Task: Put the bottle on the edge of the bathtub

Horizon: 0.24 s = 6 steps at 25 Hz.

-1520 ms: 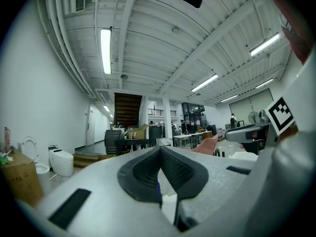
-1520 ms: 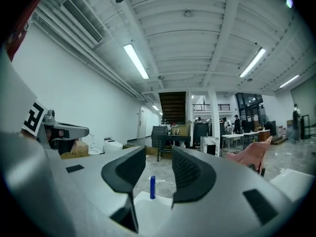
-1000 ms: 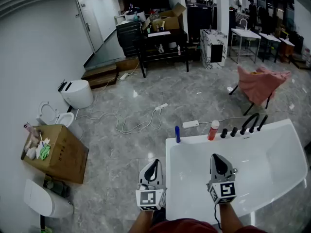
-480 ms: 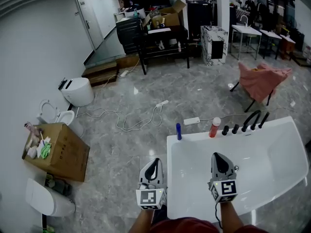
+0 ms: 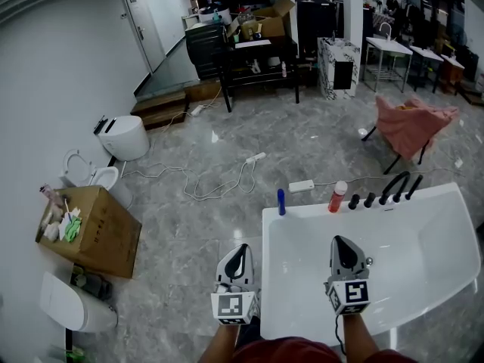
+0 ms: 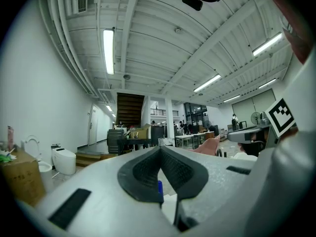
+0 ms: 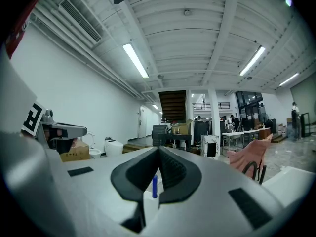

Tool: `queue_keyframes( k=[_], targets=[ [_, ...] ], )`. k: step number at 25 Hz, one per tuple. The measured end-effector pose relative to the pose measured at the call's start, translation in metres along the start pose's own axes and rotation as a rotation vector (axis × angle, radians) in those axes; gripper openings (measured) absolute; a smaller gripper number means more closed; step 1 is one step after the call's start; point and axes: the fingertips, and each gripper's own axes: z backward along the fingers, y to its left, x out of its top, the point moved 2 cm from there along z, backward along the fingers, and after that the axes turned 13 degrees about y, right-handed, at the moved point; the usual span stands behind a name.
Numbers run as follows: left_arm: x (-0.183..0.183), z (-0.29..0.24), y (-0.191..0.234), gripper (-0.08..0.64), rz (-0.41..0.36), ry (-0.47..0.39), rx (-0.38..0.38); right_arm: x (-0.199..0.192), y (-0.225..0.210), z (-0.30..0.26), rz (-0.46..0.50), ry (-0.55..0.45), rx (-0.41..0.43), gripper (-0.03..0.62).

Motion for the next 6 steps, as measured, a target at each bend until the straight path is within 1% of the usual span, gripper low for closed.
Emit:
queue_keyframes(
  k=[6],
  targets=[
    [0.0046, -0.0002, -0.0001, 0.005, -0.002, 0.003, 0.000, 0.0010, -0.0026, 0.0003, 0.002, 0.012, 0.000, -0.003]
  ],
)
